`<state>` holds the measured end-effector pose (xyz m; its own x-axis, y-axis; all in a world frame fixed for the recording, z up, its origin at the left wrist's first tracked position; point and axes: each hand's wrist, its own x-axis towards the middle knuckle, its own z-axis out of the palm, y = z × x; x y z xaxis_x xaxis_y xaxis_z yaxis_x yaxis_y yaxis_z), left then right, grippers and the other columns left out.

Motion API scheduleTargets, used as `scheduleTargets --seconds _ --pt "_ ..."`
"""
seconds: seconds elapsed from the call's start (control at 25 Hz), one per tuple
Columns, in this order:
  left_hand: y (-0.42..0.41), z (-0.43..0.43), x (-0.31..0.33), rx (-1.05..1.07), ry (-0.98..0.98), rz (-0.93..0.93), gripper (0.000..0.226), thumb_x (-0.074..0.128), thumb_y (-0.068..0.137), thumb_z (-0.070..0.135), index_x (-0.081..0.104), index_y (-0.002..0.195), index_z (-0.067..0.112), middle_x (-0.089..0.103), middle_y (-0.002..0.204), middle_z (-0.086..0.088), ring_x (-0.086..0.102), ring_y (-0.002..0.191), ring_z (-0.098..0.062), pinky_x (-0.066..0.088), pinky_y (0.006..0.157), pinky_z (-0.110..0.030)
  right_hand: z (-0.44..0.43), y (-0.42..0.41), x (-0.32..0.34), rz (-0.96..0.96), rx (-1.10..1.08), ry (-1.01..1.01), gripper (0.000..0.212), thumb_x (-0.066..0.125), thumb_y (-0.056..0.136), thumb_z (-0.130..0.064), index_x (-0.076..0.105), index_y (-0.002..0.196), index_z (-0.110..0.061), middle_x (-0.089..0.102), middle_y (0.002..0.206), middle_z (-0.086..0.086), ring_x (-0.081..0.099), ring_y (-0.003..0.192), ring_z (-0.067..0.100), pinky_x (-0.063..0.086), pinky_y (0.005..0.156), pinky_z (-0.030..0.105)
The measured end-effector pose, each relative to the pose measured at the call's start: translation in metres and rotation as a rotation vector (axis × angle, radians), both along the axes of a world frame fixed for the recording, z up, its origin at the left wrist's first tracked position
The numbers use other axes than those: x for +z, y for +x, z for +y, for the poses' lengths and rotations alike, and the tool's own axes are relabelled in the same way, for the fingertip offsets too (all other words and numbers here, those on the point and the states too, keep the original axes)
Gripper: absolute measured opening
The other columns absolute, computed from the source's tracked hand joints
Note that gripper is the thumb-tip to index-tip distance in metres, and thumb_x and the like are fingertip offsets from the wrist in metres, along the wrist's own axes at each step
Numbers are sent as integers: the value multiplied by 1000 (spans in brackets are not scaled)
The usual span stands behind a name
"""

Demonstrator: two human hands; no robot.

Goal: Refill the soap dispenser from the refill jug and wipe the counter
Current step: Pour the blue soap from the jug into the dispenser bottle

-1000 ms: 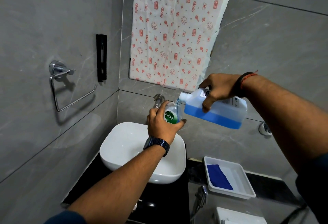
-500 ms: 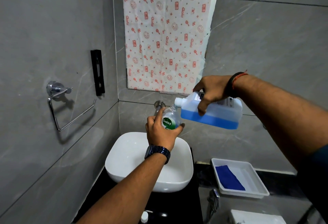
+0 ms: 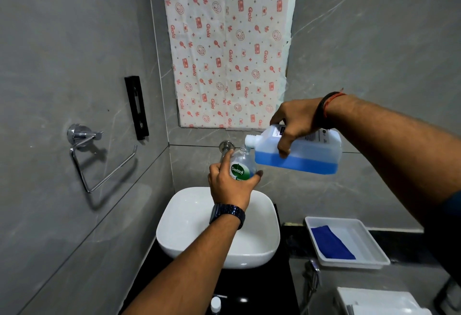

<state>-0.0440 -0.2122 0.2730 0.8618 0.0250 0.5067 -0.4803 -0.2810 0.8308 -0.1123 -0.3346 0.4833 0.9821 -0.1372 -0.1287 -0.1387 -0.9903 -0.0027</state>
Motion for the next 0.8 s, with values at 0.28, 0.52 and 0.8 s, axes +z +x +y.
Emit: scheduleTargets --seconds 0.28,0.52,0.8 --pt "-3 3 2 -1 -7 -5 87 86 49 47 46 125 40 41 103 6 53 102 -20 54 79 -33 2 1 2 25 14 -2 50 80 61 -45 65 104 -24 67 102 1 63 90 19 55 70 28" --pt "-4 5 1 7 -2 -5 86 86 49 47 46 125 40 40 100 5 53 100 -20 53 77 -32 5 1 2 33 20 -7 52 79 64 -44 64 109 -23 66 110 4 63 96 22 56 81 33" --pt "-1 6 -4 20 -30 -1 88 87 48 46 46 126 38 38 98 8 52 98 -18 44 71 -25 5 2 -1 36 27 6 48 79 65 -43 65 106 -23 67 104 2 63 91 20 54 72 28"
